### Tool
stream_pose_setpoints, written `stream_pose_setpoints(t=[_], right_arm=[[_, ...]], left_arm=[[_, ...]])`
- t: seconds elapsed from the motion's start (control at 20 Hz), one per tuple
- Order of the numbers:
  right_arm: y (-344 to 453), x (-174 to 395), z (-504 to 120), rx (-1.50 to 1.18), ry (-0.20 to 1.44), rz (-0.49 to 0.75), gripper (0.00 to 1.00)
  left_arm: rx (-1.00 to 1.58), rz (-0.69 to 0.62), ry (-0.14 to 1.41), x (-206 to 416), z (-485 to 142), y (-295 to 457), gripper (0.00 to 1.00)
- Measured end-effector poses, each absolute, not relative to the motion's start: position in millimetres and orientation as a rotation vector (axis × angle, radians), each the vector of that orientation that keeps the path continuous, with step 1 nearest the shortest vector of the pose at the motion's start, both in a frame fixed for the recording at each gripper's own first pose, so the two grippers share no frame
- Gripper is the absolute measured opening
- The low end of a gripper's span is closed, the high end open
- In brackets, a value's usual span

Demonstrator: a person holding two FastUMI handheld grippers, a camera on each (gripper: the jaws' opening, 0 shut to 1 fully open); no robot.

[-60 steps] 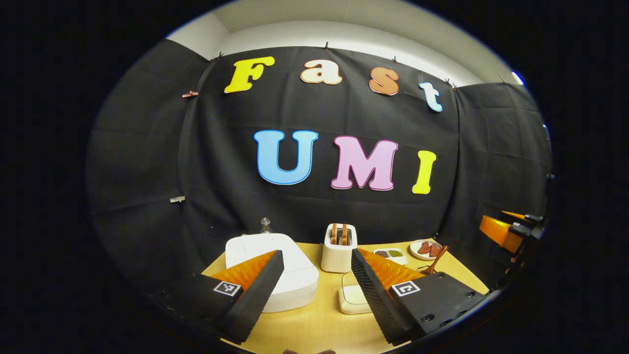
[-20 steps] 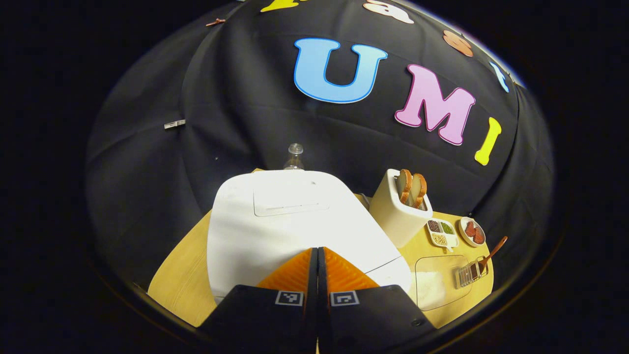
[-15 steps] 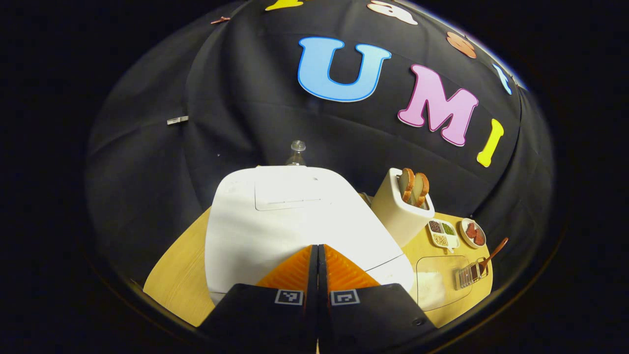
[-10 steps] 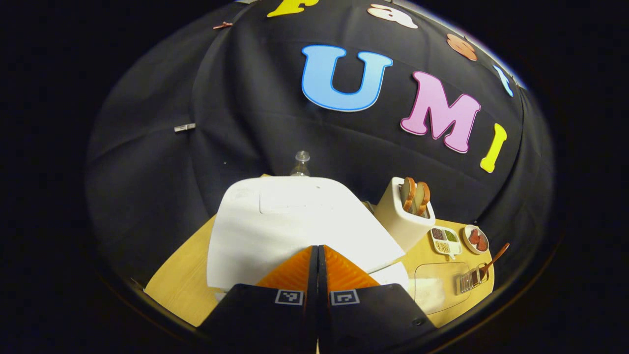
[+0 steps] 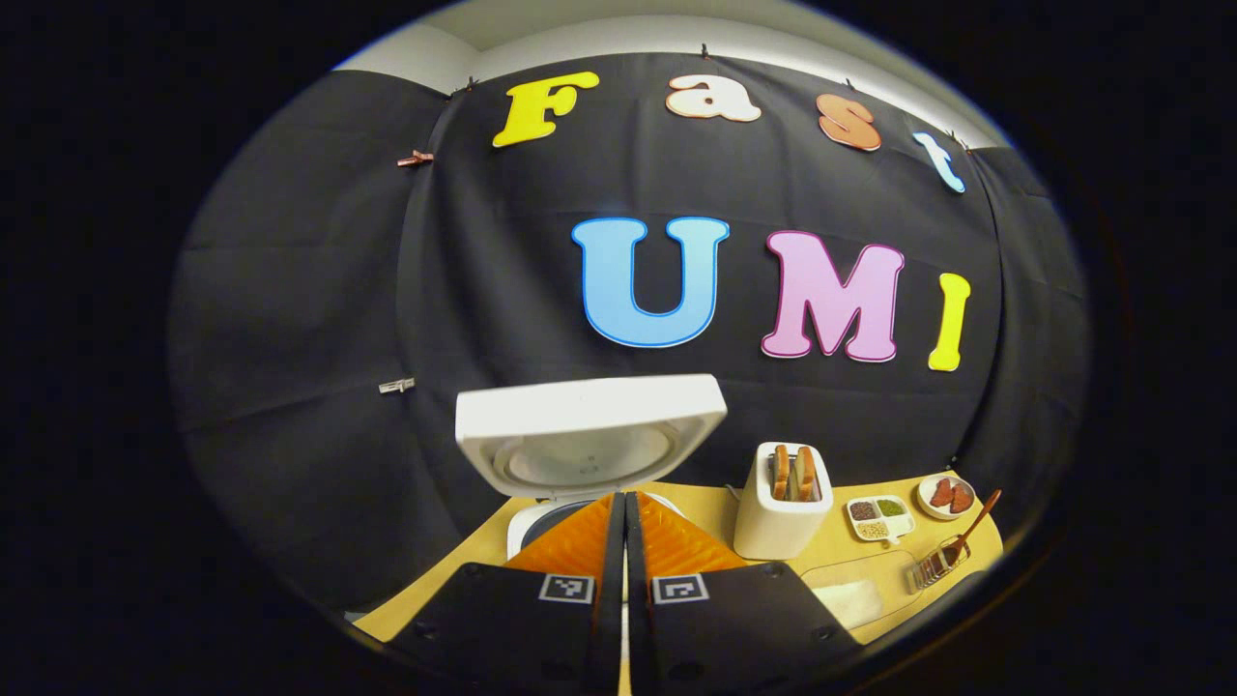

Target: Close the left gripper, press the button to open the rice cooker; take a wooden spoon from the chopstick holder with the right hand, scoop a spoonful of rice and pour it into the rice cooker, then put the wooden spoon back into the chopstick holder.

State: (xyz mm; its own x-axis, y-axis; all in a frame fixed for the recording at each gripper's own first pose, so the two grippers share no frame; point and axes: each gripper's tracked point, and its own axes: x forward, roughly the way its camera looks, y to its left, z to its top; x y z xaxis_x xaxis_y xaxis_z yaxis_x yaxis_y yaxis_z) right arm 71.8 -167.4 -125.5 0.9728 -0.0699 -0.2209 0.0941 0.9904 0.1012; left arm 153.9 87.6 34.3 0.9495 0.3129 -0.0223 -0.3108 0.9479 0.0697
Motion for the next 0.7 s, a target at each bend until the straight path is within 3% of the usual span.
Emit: stream_pose_setpoints(t=[0.45,0.65,0.7], right_arm=[[-166,114,-147,0.112,0.257,-0.026,0.96],[-171,131,-164,0.134,0.296,-0.012,0.96],[-172,135,-170,0.137,0.308,-0.009,0.97]], left_arm=[[-0.003,0.367,0.059,94,20,53,0.11],[-0.053,0.361,0.072,86,-1,34,0.23],[-0.051,0.358,0.083,87,-9,30,0.36]])
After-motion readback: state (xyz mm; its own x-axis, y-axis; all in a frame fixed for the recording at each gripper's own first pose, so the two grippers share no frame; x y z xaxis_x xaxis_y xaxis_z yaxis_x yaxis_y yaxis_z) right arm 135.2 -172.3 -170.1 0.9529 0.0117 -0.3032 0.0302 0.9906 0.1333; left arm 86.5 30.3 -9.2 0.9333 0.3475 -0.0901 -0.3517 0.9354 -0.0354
